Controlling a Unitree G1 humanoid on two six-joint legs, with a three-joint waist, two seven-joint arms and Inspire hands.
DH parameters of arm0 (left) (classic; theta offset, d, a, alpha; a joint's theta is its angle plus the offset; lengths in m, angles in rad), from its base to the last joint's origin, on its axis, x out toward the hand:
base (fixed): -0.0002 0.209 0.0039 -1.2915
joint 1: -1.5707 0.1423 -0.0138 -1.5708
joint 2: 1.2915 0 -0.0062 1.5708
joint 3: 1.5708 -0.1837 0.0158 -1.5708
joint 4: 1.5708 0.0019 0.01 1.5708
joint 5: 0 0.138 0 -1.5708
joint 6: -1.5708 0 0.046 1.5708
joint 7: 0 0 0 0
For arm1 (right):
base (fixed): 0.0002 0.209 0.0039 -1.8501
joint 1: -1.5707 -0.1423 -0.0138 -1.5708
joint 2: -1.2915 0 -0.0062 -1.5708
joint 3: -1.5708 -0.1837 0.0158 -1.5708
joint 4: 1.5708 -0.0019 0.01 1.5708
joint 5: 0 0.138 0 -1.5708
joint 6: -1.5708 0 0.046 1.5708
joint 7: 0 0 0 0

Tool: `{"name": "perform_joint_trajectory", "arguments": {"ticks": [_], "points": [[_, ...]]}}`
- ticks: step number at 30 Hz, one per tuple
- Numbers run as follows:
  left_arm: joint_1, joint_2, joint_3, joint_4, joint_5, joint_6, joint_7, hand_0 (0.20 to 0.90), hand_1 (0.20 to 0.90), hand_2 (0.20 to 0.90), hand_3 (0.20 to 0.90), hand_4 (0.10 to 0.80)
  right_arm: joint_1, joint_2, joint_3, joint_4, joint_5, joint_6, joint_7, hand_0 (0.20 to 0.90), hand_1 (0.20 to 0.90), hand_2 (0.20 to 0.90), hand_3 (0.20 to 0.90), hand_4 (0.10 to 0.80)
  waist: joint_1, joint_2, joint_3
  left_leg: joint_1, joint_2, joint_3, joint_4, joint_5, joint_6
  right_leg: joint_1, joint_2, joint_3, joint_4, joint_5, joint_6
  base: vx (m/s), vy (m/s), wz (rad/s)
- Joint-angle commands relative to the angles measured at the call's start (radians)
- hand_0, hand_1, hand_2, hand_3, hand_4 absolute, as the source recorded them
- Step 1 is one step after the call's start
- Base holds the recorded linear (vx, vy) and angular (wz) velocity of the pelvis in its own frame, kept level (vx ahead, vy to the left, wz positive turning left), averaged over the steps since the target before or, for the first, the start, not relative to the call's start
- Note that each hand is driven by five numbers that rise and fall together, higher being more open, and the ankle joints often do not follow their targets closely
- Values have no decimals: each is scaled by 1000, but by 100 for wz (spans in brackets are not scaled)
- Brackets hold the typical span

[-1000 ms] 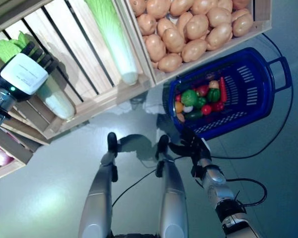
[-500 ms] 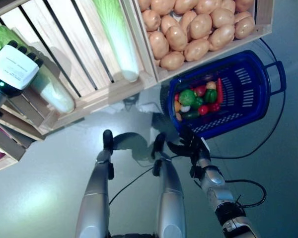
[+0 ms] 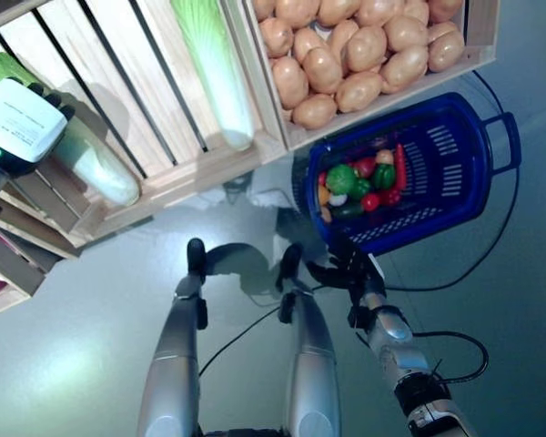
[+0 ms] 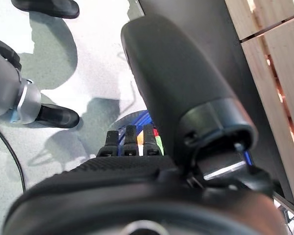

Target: Put vegetables into the basket

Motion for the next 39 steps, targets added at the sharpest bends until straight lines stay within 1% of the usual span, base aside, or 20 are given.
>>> {"name": "perform_joint_trajectory", "arguments": {"ticks": [1, 6, 9, 10, 12, 14, 17, 18, 19, 22, 27, 28, 30, 31, 32, 33, 34, 35, 37, 39], "points": [[-42, 46, 196, -40, -127, 26, 192, 300, 300, 300, 300, 400, 98, -44, -56, -91, 38, -84, -3, 900, 900, 900, 900, 800, 8, 17, 0, 28, 3, 54, 2, -6, -16, 168, -20, -22, -108, -5, 23, 49, -73, -3], [14, 18, 260, -84, -178, -10, 244, 300, 300, 300, 300, 400, 101, -22, -51, -92, 37, -87, -2, 900, 900, 900, 900, 800, 13, 15, 0, 109, 2, 60, -51, 11, -27, 263, 0, -39, -181, 5, 21, 57, -65, -1], [42, 0, 289, -113, -276, -27, 257, 300, 300, 300, 300, 400, 105, -12, -50, -94, 39, -87, -4, 900, 900, 900, 900, 800, 14, 17, 0, 174, 2, 68, -87, 20, -32, 330, 8, -50, -224, 11, 23, 65, -53, -4], [56, -9, 306, -117, -350, -47, 261, 300, 300, 300, 300, 400, 107, -8, -49, -91, 41, -92, -2, 900, 900, 900, 900, 800, 16, 18, 0, 194, 2, 70, -96, 21, -33, 349, 10, -53, -234, 12, 23, 59, -58, -8], [73, -21, 330, -118, -380, -72, 269, 300, 300, 300, 300, 400, 108, -4, -47, -90, 40, -95, 1, 900, 900, 900, 900, 800, 17, 19, 0, 216, 0, 70, -102, 20, -35, 373, 13, -55, -245, 10, 21, 38, -46, -8], [108, -46, 361, -147, -454, -116, 268, 300, 300, 300, 300, 400, 111, 2, -51, -90, 36, -96, 7, 900, 900, 900, 900, 800, 23, 21, 0, 247, -1, 67, -109, 16, -34, 403, 14, -60, -252, 7, 20, 39, -61, -6], [202, -102, 431, -216, -546, -182, 240, 300, 300, 300, 300, 400, 123, 17, -58, -105, 19, -99, 14, 900, 900, 900, 900, 800, 31, 21, -9, 289, -4, 65, -114, 8, -31, 444, 21, -64, -259, 1, 16, 66, -57, 3], [232, -130, 455, -248, -564, -196, 232, 300, 300, 300, 300, 400, 128, 23, -61, -111, 13, -102, 19, 900, 900, 900, 900, 800, 33, 20, -16, 301, -5, 63, -117, 6, -32, 458, 23, -65, -267, 1, 15, 96, -73, 3], [269, -179, 478, -285, -607, -218, 202, 300, 300, 300, 300, 400, 133, 31, -64, -124, 13, -104, 26, 900, 900, 900, 900, 800, 37, 19, -24, 315, -4, 64, -124, 4, -31, 475, 26, -68, -275, -3, 14, 81, -73, 1], [331, -270, 525, -347, -670, -252, 155, 300, 300, 300, 300, 400, 143, 47, -73, -157, -3, -122, 50, 900, 900, 900, 900, 800, 42, 15, -42, 352, -4, 65, -151, 4, -29, 512, 36, -76, -298, -5, 13, 60, -77, 4], [420, -411, 563, -417, -825, -298, 26, 300, 300, 300, 300, 400, 172, 60, -91, -260, -12, -128, 71, 900, 900, 900, 900, 800, 45, 6, -68, 406, -3, 60, -185, 7, -29, 570, 49, -79, -335, -3, 14, 52, -63, 4], [446, -459, 561, -432, -917, -312, -39, 300, 300, 300, 300, 400, 184, 66, -101, -299, -11, -129, 92, 900, 900, 900, 900, 800, 47, 1, -79, 424, -3, 58, -200, 8, -28, 592, 51, -82, -352, 1, 16, 86, -72, 4], [486, -528, 557, -465, -991, -304, -115, 300, 300, 300, 300, 400, 205, 66, -110, -358, -45, -121, 98, 900, 900, 900, 900, 800, 47, -3, -92, 453, -3, 60, -222, 11, -26, 628, 56, -84, -378, 6, 19, 90, -49, 9], [504, -566, 550, -476, -1072, -303, -180, 300, 300, 300, 300, 400, 212, 65, -116, -397, -59, -113, 116, 900, 900, 900, 900, 800, 47, -3, -100, 472, -4, 61, -239, 13, -25, 650, 58, -85, -396, 9, 20, 52, -12, 8], [506, -576, 546, -478, -1097, -302, -205, 300, 300, 300, 300, 400, 213, 67, -118, -409, -59, -111, 121, 900, 900, 900, 900, 800, 46, -2, -105, 474, -4, 61, -246, 18, -24, 653, 58, -87, -404, 15, 21, 53, -15, 6], [517, -609, 542, -482, -1100, -293, -238, 300, 300, 300, 300, 400, 217, 61, -121, -439, -63, -99, 133, 900, 900, 900, 900, 800, 46, -3, -113, 487, -6, 59, -258, 21, -23, 668, 60, -85, -418, 19, 24, 47, -28, 5], [522, -629, 527, -483, -1097, -286, -241, 300, 300, 300, 300, 400, 216, 63, -120, -465, -68, -85, 143, 900, 900, 900, 900, 800, 46, -4, -122, 495, -5, 59, -267, 22, -22, 678, 61, -87, -427, 22, 25, 72, -50, 8], [528, -645, 516, -484, -1136, -269, -279, 300, 300, 300, 300, 400, 215, 58, -118, -502, -44, -62, 160, 900, 900, 900, 900, 800, 46, -6, -128, 510, -4, 59, -278, 25, -21, 694, 63, -87, -437, 26, 27, 72, -54, 8], [539, -660, 508, -485, -1135, -248, -307, 300, 300, 300, 300, 400, 211, 61, -117, -536, -16, -58, 193, 900, 900, 900, 900, 800, 46, -8, -139, 524, -4, 58, -288, 27, -21, 707, 64, -85, -449, 32, 28, 69, -51, 8], [554, -686, 469, -478, -1152, -206, -368, 300, 300, 300, 300, 400, 198, 56, -110, -608, 12, -27, 217, 900, 900, 900, 900, 800, 49, -8, -167, 551, -5, 60, -309, 32, -22, 736, 65, -83, -478, 47, 33, 95, -44, 7]]}}
